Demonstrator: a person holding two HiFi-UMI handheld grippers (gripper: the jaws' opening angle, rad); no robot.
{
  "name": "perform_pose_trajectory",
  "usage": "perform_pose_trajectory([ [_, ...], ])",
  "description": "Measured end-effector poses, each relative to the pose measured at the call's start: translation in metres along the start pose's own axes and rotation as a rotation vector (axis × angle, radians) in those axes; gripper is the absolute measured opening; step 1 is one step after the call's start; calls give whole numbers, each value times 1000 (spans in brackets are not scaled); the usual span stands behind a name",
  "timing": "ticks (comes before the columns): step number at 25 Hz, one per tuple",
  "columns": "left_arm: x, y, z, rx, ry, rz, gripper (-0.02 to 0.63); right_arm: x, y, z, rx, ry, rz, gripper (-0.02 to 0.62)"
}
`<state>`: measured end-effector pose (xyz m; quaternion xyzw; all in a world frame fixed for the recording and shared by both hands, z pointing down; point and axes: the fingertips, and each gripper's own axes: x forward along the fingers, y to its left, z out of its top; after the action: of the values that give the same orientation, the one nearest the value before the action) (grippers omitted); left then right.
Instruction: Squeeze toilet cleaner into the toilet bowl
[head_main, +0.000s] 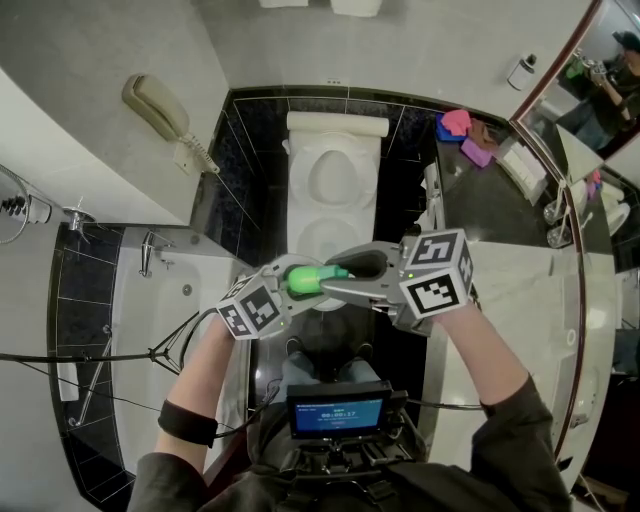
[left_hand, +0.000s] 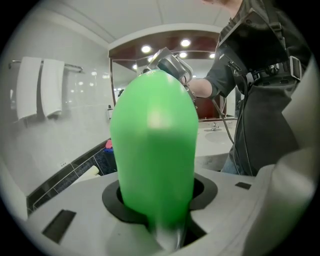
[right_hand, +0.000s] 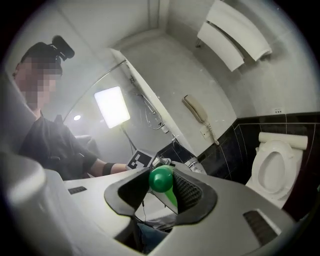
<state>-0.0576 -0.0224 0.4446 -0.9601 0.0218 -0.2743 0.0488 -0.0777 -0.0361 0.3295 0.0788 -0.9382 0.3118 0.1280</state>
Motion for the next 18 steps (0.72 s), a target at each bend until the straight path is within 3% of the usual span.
perform_pose_trajectory([
  [4, -1, -3, 0, -12, -9, -26, 181, 2, 3, -1, -214, 28, -21, 147],
  [10, 0, -11, 3, -3, -14, -88, 181, 1, 21, -9, -753, 207, -65, 147],
  [14, -1, -22, 6, 4, -30, -145, 181, 2, 30, -24, -1179, 231, -40, 150],
  [18, 1, -24, 9, 16, -35, -159, 181, 1, 29, -29, -1394, 314, -90, 152],
])
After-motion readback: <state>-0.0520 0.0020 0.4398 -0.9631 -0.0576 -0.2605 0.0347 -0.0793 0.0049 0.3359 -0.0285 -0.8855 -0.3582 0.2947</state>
